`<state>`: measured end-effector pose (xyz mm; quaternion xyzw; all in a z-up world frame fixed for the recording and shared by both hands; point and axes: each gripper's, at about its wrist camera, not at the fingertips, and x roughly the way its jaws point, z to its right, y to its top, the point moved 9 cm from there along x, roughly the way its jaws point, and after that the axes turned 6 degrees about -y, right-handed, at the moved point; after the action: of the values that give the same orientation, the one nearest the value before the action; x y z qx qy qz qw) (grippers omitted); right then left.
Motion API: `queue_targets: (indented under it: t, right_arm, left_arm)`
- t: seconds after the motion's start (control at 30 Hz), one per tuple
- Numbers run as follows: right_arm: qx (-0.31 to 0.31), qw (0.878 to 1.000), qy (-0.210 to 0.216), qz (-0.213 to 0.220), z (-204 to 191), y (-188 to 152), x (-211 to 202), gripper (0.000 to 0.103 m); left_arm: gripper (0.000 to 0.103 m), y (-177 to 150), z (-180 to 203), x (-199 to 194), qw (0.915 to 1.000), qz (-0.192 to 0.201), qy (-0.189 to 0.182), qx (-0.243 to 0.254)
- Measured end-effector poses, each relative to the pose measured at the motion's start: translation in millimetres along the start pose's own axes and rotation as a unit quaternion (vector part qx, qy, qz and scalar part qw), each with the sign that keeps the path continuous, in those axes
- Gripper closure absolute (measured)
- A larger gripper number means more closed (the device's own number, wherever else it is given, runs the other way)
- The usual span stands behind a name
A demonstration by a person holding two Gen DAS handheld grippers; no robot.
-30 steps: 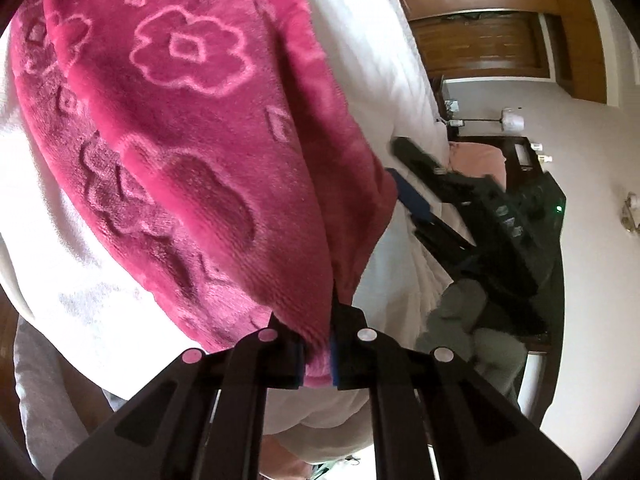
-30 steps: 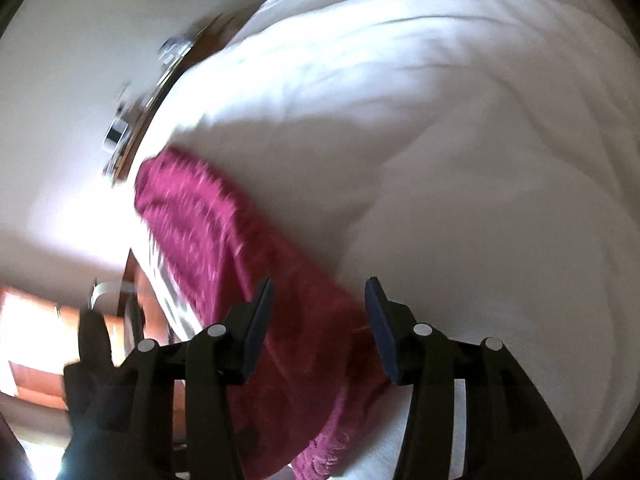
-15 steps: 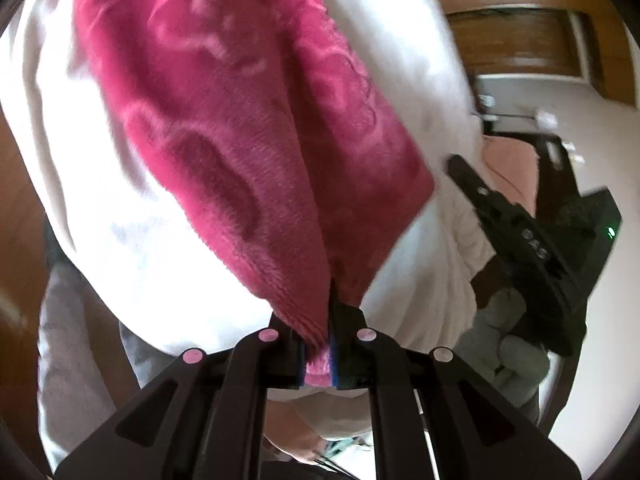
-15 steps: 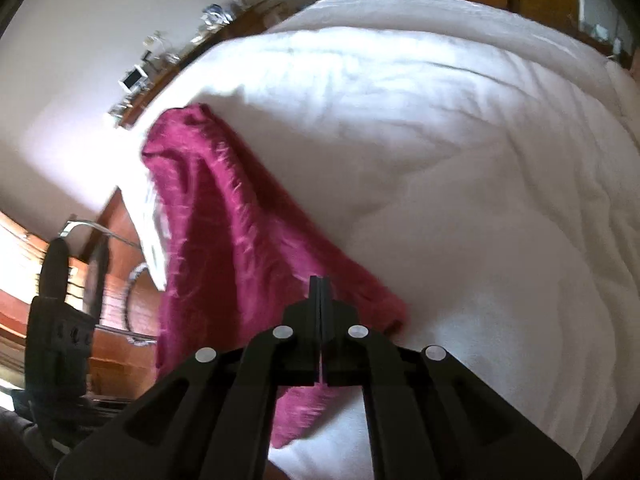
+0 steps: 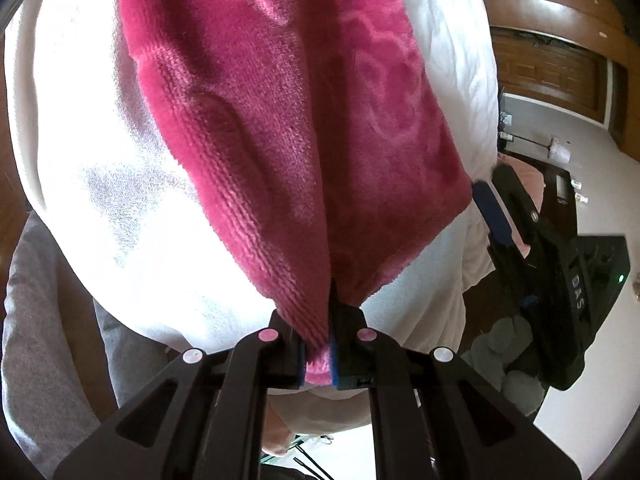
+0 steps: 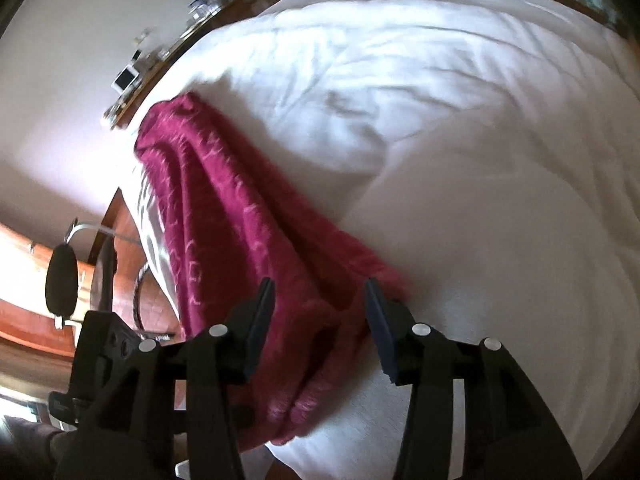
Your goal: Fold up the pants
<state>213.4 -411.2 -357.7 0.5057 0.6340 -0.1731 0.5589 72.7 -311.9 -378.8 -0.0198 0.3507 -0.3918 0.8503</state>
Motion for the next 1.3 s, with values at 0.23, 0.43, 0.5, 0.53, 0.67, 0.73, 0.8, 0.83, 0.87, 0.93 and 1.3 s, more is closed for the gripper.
queue_targets:
  t: [0.23, 0.43, 0.5, 0.53, 0.67, 0.73, 0.8, 0.83, 0.87, 0.93, 1.3]
  right_arm:
    - [-0.056, 0.996, -0.047, -0.057, -2.8, -21.2, 34.1, 0.089]
    - [-0.055, 0.997, -0.052, 0.019, -10.3, 7.4, -27.3, 0.090]
    - [-0.056, 0.996, -0.065, 0.025, -3.4, 12.8, -32.5, 0.090]
    - [-0.057, 0.995, -0.073, 0.021, 1.6, 12.9, -28.1, 0.090]
    - [-0.053, 0.993, -0.103, -0.035, 29.0, -6.9, 18.4, 0.090]
    - [-0.053, 0.993, -0.105, -0.026, 32.9, -8.0, 23.5, 0.090]
    - [-0.043, 0.993, -0.107, -0.020, 34.2, -6.8, 22.9, 0.090]
    - [-0.043, 0.993, -0.108, -0.021, 34.0, -7.0, 22.8, 0.090]
    - [-0.051, 0.992, -0.111, -0.021, 33.0, -7.2, 22.4, 0.090]
    - [-0.057, 0.992, -0.114, -0.020, 28.6, -7.3, 20.7, 0.087]
    - [-0.034, 0.979, -0.196, 0.045, 23.0, -11.2, -34.0, 0.061]
  left_arm:
    - [0.096, -0.7, 1.8, -3.1, 0.9999, 0.006, 0.011, 0.008]
    - [0.096, -1.0, 36.3, -10.7, 0.9991, 0.018, -0.033, 0.021]
    - [0.096, -1.6, 47.4, -6.4, 0.9987, 0.019, -0.031, 0.035]
    - [0.096, -1.4, 48.3, -2.7, 0.9987, 0.019, -0.025, 0.039]
    - [0.095, 2.5, 25.9, 25.5, 0.9975, 0.019, 0.053, 0.041]
    - [0.094, 5.9, 24.5, 32.8, 0.9953, 0.025, 0.072, 0.061]
    - [0.093, 7.5, 28.0, 33.6, 0.9928, 0.027, 0.085, 0.080]
    - [0.092, 7.6, 27.8, 33.0, 0.9926, 0.025, 0.086, 0.082]
    - [0.091, 7.8, 26.9, 30.7, 0.9930, 0.022, 0.085, 0.078]
    - [0.089, 8.7, 27.6, 24.0, 0.9931, 0.019, 0.085, 0.078]
    - [0.079, 31.4, 49.6, -45.1, 0.9871, 0.005, 0.107, 0.119]
